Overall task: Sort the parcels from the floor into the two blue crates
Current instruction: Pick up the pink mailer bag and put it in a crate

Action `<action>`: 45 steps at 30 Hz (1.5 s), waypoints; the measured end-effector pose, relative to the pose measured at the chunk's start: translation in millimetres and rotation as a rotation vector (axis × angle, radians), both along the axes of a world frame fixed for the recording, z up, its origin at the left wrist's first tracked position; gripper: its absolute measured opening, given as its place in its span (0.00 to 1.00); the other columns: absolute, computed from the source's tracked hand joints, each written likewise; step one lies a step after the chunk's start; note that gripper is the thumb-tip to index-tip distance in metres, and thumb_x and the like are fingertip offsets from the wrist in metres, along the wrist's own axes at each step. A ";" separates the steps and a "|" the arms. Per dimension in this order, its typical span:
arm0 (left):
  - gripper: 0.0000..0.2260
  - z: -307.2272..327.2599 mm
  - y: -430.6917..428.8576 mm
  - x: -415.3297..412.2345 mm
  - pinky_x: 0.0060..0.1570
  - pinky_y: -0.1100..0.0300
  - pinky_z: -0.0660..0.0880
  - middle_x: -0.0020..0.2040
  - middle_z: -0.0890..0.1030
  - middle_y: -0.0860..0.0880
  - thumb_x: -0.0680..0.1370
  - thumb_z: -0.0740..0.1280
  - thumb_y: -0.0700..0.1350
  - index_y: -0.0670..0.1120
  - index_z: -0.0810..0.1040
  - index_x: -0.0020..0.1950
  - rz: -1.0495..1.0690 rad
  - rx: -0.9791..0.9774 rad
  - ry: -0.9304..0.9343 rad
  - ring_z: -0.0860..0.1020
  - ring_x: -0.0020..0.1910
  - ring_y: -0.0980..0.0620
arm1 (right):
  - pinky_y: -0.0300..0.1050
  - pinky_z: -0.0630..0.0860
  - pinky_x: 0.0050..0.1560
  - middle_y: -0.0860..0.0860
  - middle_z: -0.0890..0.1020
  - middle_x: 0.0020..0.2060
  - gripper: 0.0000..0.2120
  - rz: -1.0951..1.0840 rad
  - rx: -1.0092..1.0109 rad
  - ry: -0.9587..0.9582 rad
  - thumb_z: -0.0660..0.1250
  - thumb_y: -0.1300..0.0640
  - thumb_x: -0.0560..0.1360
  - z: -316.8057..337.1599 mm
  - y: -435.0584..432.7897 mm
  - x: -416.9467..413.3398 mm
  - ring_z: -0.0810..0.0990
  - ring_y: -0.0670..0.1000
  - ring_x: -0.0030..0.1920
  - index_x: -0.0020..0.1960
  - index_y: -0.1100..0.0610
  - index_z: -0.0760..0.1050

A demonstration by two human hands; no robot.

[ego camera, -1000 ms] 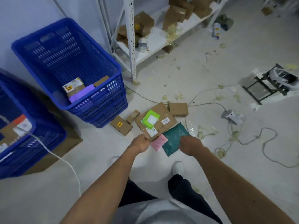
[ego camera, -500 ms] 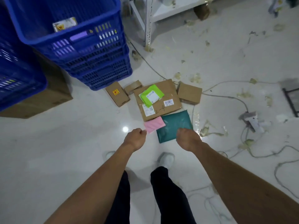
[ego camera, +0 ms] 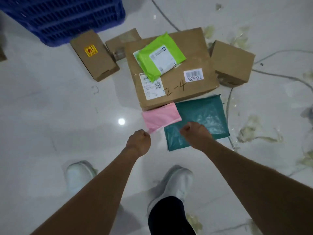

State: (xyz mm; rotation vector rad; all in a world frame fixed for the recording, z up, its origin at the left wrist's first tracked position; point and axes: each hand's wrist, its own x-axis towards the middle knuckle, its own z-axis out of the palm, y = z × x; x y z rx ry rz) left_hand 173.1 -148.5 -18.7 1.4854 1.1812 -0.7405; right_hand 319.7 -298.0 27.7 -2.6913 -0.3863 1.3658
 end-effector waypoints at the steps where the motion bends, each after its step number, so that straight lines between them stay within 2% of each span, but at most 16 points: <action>1: 0.13 -17.0 -0.2 5.3 0.61 0.45 0.76 0.58 0.81 0.40 0.81 0.59 0.46 0.42 0.78 0.59 0.010 0.038 -0.014 0.80 0.57 0.40 | 0.45 0.74 0.49 0.57 0.81 0.50 0.13 -0.041 0.010 -0.004 0.61 0.50 0.80 -25.0 1.8 7.6 0.80 0.59 0.52 0.54 0.58 0.78; 6: 0.17 -89.0 8.6 29.4 0.60 0.52 0.75 0.63 0.78 0.43 0.80 0.62 0.48 0.44 0.73 0.68 0.073 0.136 -0.020 0.77 0.61 0.41 | 0.48 0.74 0.54 0.57 0.80 0.53 0.15 -0.187 0.119 -0.133 0.66 0.50 0.77 -122.9 18.7 35.7 0.79 0.60 0.55 0.59 0.57 0.77; 10: 0.20 -125.7 16.2 41.3 0.42 0.58 0.75 0.49 0.83 0.42 0.66 0.66 0.48 0.41 0.81 0.54 0.199 0.108 0.037 0.82 0.49 0.41 | 0.48 0.75 0.56 0.57 0.82 0.53 0.15 -0.288 0.186 -0.097 0.69 0.52 0.75 -160.1 25.9 45.6 0.79 0.59 0.55 0.60 0.56 0.80; 12: 0.14 -133.8 18.4 44.0 0.39 0.59 0.75 0.40 0.83 0.42 0.62 0.67 0.44 0.41 0.83 0.44 0.276 0.066 0.017 0.83 0.44 0.40 | 0.49 0.75 0.56 0.58 0.83 0.51 0.13 -0.346 0.208 -0.064 0.70 0.53 0.74 -168.1 29.4 47.6 0.80 0.60 0.54 0.56 0.57 0.82; 14: 0.07 -138.7 22.1 44.5 0.42 0.55 0.81 0.33 0.81 0.42 0.59 0.67 0.41 0.41 0.82 0.33 0.390 0.024 -0.015 0.82 0.38 0.40 | 0.47 0.75 0.54 0.58 0.84 0.49 0.11 -0.384 0.212 -0.045 0.71 0.56 0.73 -170.7 31.5 48.2 0.81 0.59 0.52 0.54 0.57 0.83; 16: 0.04 -138.8 24.1 42.5 0.48 0.45 0.83 0.31 0.80 0.42 0.60 0.67 0.42 0.42 0.80 0.30 0.466 -0.006 -0.035 0.80 0.35 0.42 | 0.48 0.76 0.52 0.58 0.85 0.47 0.09 -0.401 0.216 -0.029 0.71 0.58 0.73 -168.0 31.0 46.3 0.82 0.59 0.50 0.53 0.57 0.84; 20: 0.06 -114.7 28.3 37.3 0.50 0.41 0.82 0.35 0.82 0.39 0.60 0.66 0.41 0.41 0.80 0.32 0.492 -0.020 -0.022 0.80 0.38 0.41 | 0.42 0.71 0.43 0.55 0.82 0.41 0.09 -0.417 0.204 -0.026 0.69 0.60 0.74 -145.2 29.3 40.2 0.78 0.55 0.43 0.52 0.57 0.84; 23: 0.03 -82.2 34.8 26.0 0.53 0.44 0.81 0.43 0.84 0.38 0.69 0.69 0.38 0.39 0.82 0.39 0.496 -0.005 0.002 0.83 0.46 0.39 | 0.42 0.70 0.41 0.56 0.82 0.44 0.08 -0.350 0.171 0.011 0.66 0.59 0.76 -110.8 34.1 28.6 0.78 0.56 0.44 0.52 0.57 0.82; 28: 0.06 13.8 62.6 17.5 0.53 0.43 0.81 0.43 0.85 0.38 0.72 0.69 0.40 0.38 0.82 0.39 0.513 0.040 0.021 0.84 0.47 0.39 | 0.42 0.75 0.44 0.55 0.83 0.45 0.10 -0.295 0.134 0.005 0.61 0.57 0.78 -19.6 63.4 13.1 0.81 0.55 0.46 0.53 0.55 0.81; 31: 0.09 111.5 86.9 11.0 0.50 0.42 0.82 0.41 0.84 0.37 0.60 0.67 0.40 0.37 0.81 0.35 0.515 0.035 0.003 0.84 0.44 0.39 | 0.39 0.69 0.38 0.53 0.81 0.42 0.11 -0.306 0.183 0.019 0.62 0.58 0.77 68.8 88.4 5.1 0.78 0.54 0.43 0.54 0.54 0.82; 34: 0.16 208.9 122.8 9.1 0.46 0.41 0.82 0.39 0.83 0.34 0.48 0.61 0.39 0.36 0.81 0.32 0.403 0.046 -0.081 0.82 0.39 0.40 | 0.42 0.68 0.39 0.55 0.81 0.38 0.07 -0.364 0.283 0.006 0.64 0.58 0.75 166.5 107.9 3.4 0.77 0.54 0.41 0.46 0.57 0.82; 36: 0.13 278.1 145.8 12.0 0.47 0.43 0.83 0.35 0.83 0.37 0.52 0.60 0.39 0.39 0.81 0.30 0.369 0.074 -0.143 0.83 0.40 0.40 | 0.41 0.66 0.35 0.52 0.77 0.33 0.09 -0.399 0.320 -0.008 0.66 0.60 0.75 231.6 120.9 5.2 0.73 0.52 0.37 0.36 0.56 0.77; 38: 0.11 347.5 165.3 14.5 0.50 0.47 0.82 0.34 0.83 0.42 0.58 0.59 0.41 0.42 0.82 0.31 0.385 0.115 -0.213 0.82 0.42 0.40 | 0.43 0.65 0.36 0.52 0.74 0.32 0.12 -0.393 0.408 -0.021 0.66 0.61 0.75 293.8 136.0 5.8 0.71 0.52 0.38 0.32 0.56 0.75; 41: 0.07 437.4 189.8 12.7 0.54 0.46 0.81 0.42 0.83 0.43 0.67 0.64 0.40 0.43 0.81 0.40 0.433 0.170 -0.292 0.82 0.47 0.41 | 0.46 0.70 0.42 0.56 0.79 0.38 0.07 -0.434 0.491 -0.041 0.67 0.59 0.75 383.7 162.9 2.1 0.74 0.53 0.41 0.45 0.61 0.82; 42: 0.06 464.3 197.6 9.2 0.54 0.45 0.81 0.41 0.83 0.44 0.70 0.65 0.38 0.44 0.81 0.38 0.448 0.189 -0.319 0.82 0.47 0.40 | 0.47 0.73 0.45 0.56 0.81 0.42 0.07 -0.463 0.509 -0.045 0.67 0.58 0.76 411.0 173.3 0.4 0.76 0.53 0.42 0.48 0.59 0.82; 45: 0.20 531.1 217.0 -1.5 0.52 0.46 0.81 0.27 0.80 0.48 0.73 0.63 0.33 0.47 0.80 0.23 0.435 0.177 -0.387 0.80 0.36 0.45 | 0.51 0.79 0.50 0.51 0.85 0.41 0.08 -0.473 0.553 -0.112 0.69 0.48 0.70 479.3 194.8 -0.2 0.82 0.54 0.43 0.43 0.52 0.82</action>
